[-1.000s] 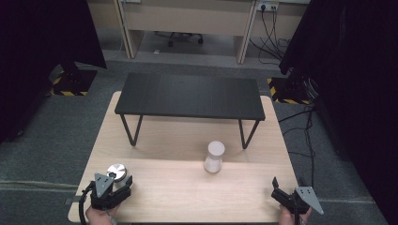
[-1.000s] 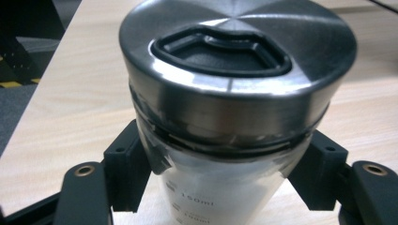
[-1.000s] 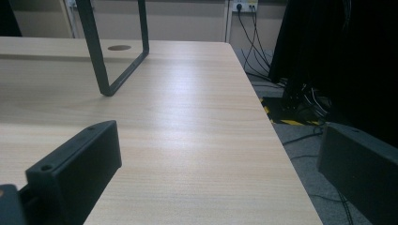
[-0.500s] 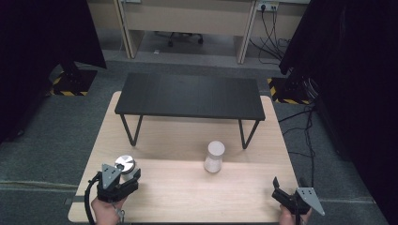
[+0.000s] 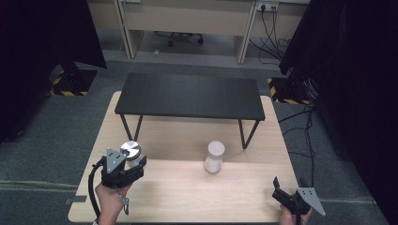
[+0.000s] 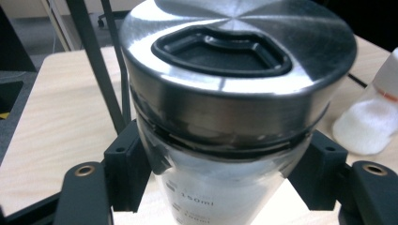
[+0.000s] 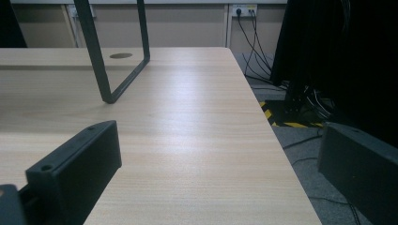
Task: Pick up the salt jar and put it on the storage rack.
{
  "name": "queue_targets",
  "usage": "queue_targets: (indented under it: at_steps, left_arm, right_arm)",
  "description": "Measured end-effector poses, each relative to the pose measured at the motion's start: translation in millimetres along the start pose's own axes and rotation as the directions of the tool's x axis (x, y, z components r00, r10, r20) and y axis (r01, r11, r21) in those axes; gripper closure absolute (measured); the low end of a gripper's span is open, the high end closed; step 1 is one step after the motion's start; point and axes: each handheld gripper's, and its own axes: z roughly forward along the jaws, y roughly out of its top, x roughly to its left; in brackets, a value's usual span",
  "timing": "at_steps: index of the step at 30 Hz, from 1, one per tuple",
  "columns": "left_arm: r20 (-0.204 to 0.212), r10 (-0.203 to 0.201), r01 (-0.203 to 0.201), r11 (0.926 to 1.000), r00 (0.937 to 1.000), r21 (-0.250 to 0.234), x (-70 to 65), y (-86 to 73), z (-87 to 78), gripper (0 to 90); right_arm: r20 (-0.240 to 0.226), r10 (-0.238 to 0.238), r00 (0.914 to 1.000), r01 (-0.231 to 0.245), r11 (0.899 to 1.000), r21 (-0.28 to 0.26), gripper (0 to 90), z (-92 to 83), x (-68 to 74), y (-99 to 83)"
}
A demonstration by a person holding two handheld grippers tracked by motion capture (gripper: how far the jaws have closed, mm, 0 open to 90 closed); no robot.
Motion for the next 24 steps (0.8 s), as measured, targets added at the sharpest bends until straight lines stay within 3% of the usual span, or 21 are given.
queue_targets:
  at_steps: [24]
  left_arm:
    - [0.004, 0.032, -0.031, 0.9983, 0.9995, -0.050, -8.4, 79.9, 15.3, 31.0]
  right_arm:
    - [-0.001, 0.016, 0.9999, -0.016, 1.000, 0.007, 0.3, 0.5, -0.6, 1.3]
